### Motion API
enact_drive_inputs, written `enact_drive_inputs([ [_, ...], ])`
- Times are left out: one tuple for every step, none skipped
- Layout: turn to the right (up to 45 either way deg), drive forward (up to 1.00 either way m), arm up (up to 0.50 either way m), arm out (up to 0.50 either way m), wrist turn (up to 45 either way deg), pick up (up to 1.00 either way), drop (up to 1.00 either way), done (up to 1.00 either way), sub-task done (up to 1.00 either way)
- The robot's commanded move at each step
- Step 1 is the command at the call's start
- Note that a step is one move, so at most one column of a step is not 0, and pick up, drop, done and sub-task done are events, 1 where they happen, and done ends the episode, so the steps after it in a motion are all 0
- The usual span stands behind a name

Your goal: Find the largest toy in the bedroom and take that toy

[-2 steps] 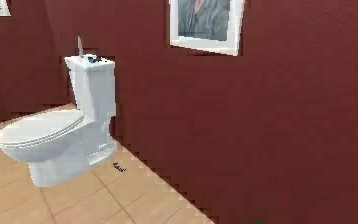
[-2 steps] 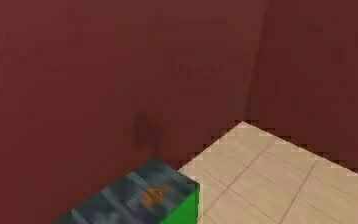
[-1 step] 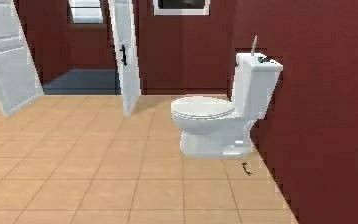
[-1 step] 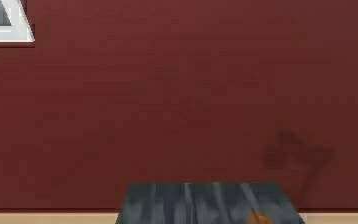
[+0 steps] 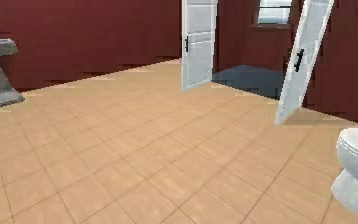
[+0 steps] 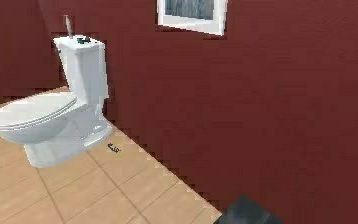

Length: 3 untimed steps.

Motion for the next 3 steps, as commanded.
enact_drive_inputs([
  [-42.0,0.00,0.00,0.00,0.0,0.00,0.00,0.00,0.00],
  [0.0,0.10,0.00,0.00,0.0,0.00,0.00,0.00,0.00],
  [45.0,0.00,0.00,0.00,0.0,0.00,0.00,0.00,0.00],
])
